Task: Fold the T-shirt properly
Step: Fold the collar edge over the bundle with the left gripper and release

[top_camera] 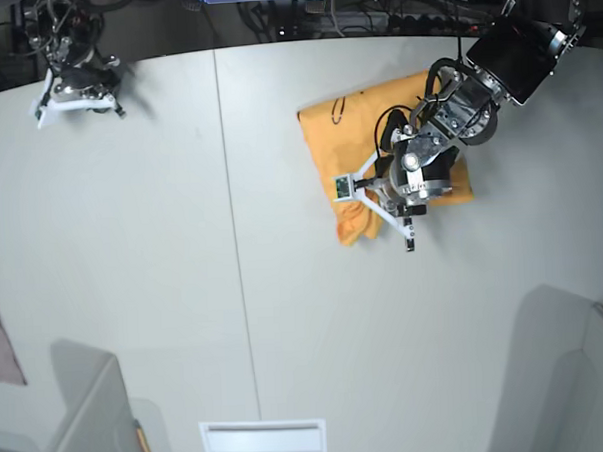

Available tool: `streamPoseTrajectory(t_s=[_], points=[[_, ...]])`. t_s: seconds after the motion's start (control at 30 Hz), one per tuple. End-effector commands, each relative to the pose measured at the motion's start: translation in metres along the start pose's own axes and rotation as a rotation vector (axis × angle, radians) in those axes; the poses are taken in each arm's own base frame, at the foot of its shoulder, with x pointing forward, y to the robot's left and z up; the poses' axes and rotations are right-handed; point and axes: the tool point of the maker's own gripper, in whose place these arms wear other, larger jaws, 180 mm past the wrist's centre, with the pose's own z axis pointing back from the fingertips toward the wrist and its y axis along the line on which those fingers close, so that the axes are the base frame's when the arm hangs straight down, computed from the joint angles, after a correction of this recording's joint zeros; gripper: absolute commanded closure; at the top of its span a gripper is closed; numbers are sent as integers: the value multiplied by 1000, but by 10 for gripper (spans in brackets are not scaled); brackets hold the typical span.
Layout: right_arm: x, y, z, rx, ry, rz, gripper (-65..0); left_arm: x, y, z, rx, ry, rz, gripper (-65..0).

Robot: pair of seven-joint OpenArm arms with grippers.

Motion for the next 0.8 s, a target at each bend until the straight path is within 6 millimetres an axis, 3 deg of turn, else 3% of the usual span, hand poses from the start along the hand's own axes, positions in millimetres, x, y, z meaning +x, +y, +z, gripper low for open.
streamPoseTrajectory(t_s=[0.0, 0.4, 0.57, 0.77], points=[[7, 2, 2, 9, -28, 6, 0, 17, -10, -5, -45, -55, -8, 0], [0, 4, 2, 12, -19, -23, 0, 89, -21, -22, -117, -122, -32, 0], [0, 4, 1, 12, -19, -24, 0, 103, -29, -36, -174, -104, -9, 0], [1, 2, -2, 4, -18, -23, 0, 105, -30, -47, -213, -73, 16, 0]])
